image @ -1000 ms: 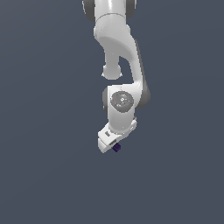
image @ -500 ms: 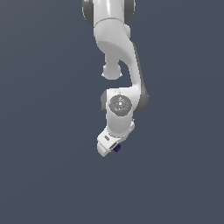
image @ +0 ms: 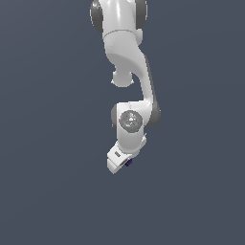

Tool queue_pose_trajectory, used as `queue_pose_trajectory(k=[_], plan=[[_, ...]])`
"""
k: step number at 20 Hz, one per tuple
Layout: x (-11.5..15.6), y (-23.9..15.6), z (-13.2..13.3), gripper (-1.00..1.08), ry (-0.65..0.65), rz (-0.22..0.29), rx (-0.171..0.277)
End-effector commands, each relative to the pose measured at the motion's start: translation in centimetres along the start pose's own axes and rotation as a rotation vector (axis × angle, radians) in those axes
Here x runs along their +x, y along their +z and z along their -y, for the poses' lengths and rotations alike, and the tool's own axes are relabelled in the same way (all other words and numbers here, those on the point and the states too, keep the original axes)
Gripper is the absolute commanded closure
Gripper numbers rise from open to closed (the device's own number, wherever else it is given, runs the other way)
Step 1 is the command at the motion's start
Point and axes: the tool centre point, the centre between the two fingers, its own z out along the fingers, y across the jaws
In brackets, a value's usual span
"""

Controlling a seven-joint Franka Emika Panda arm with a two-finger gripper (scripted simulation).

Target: Pick up the object and move it to a goal position.

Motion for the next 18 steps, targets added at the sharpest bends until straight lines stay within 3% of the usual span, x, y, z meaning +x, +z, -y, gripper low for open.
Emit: queue_pose_trajectory(k=[1,8,9,18], plan=[[-0.1,1.3,0.0,-0.92,-0.001,0.001,0.0],[0.0,2.3,-0.1,-0.92,-0.002,0.0,0.0],[0.0,2.3,-0.1,1.08,-0.002,0.0,0.0],[0.0,2.3,-0.1,1.08,-0.002,0.0,0.0]])
